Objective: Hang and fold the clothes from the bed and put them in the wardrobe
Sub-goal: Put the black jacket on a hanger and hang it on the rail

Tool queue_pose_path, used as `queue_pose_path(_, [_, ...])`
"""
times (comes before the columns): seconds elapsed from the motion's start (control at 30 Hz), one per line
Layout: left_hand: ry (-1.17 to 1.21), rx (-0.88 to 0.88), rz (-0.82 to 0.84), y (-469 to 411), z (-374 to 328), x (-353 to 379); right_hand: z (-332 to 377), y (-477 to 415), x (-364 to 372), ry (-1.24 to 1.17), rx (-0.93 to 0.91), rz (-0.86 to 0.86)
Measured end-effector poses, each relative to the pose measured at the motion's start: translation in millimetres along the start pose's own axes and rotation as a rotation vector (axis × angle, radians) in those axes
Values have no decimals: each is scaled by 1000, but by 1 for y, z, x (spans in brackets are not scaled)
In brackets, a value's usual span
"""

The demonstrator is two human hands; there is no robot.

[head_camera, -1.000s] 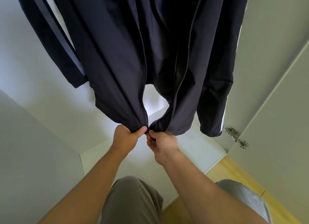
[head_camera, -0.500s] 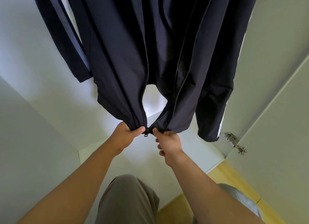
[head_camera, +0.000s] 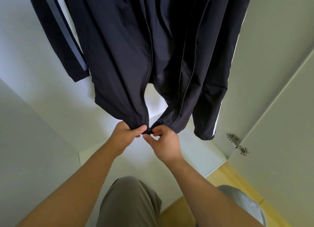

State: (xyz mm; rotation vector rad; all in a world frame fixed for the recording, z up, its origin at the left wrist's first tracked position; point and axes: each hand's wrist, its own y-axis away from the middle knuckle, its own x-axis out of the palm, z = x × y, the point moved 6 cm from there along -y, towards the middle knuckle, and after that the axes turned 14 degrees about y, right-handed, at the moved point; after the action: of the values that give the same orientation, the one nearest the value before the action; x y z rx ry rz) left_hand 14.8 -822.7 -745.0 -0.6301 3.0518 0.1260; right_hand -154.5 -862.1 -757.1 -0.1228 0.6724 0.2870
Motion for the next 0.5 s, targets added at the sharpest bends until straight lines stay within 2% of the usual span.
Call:
queue_pose_path(0.13, [-1, -8, 17, 1, -2, 4, 7, -3, -1, 193, -88, -57])
queue_pose_path(0.33, [-84, 10, 49, -1, -1, 4, 15, -9, 1, 383, -148, 99])
queue_pose_path(0.4, [-130, 19, 26, -2, 1, 0, 18, -11, 5, 304, -93, 268])
queue_pose_path(0.5, [-184, 31, 35, 1, 4, -1, 17, -10, 7, -48, 158, 442])
